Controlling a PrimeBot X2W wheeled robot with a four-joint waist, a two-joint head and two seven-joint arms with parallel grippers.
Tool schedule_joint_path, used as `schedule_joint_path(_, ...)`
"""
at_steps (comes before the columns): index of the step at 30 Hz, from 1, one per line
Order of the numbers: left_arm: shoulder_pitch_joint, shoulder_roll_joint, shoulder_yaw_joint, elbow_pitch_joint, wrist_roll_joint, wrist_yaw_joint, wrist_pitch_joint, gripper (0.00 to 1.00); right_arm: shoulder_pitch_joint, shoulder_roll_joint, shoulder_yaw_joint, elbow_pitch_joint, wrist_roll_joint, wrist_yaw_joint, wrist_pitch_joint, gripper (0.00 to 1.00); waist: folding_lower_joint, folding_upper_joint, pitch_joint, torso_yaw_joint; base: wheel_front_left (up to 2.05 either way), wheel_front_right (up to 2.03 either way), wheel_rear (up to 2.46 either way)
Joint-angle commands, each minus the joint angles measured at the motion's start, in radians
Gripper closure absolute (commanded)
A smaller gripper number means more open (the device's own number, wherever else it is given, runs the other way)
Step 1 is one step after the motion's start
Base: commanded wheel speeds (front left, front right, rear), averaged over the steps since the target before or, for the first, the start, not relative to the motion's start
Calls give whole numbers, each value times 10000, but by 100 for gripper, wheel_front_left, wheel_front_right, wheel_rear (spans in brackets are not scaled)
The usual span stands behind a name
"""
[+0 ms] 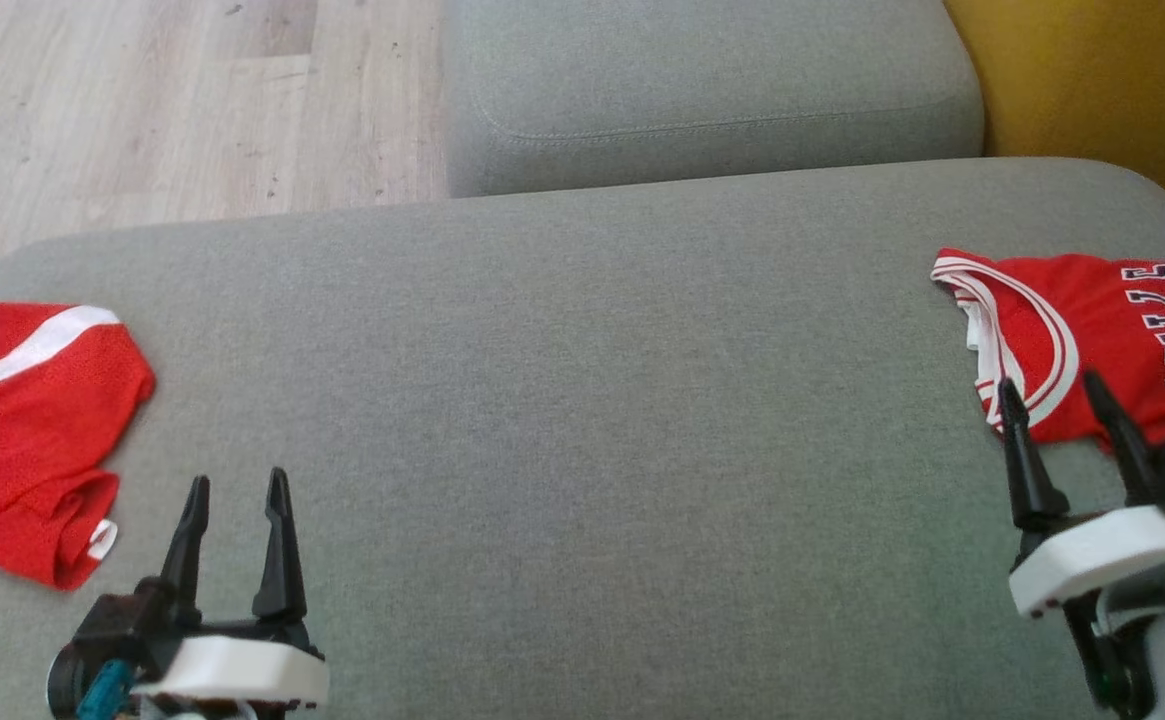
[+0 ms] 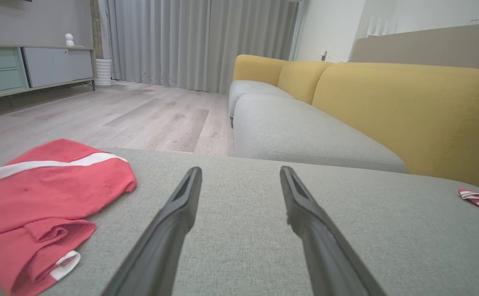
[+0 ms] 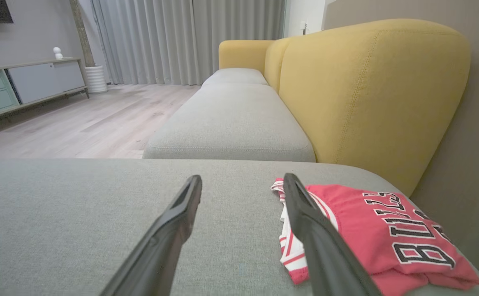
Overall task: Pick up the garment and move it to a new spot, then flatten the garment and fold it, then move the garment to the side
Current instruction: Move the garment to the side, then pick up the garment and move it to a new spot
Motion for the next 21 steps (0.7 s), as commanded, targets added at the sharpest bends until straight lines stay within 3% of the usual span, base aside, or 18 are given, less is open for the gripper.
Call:
schedule_joint_path(1, -378, 93, 360, -250, 80, 19, -94, 0, -200, -91, 183, -255, -54, 67, -106, 0, 1, -1, 46, -3, 0, 0, 0)
schedule_joint_path(13, -431, -22, 556, -253, 129, -7, -95, 0, -234, -124, 268, -86, -235, 67, -189, 0, 1, -1, 137, 145, 0, 0, 0)
schedule_joint_path(21, -472, -49, 624, -238, 236, -54, -95, 0, -55, -56, 348, -88, -314, 67, -290, 0, 1, -1, 209, 1381, 0, 0, 0)
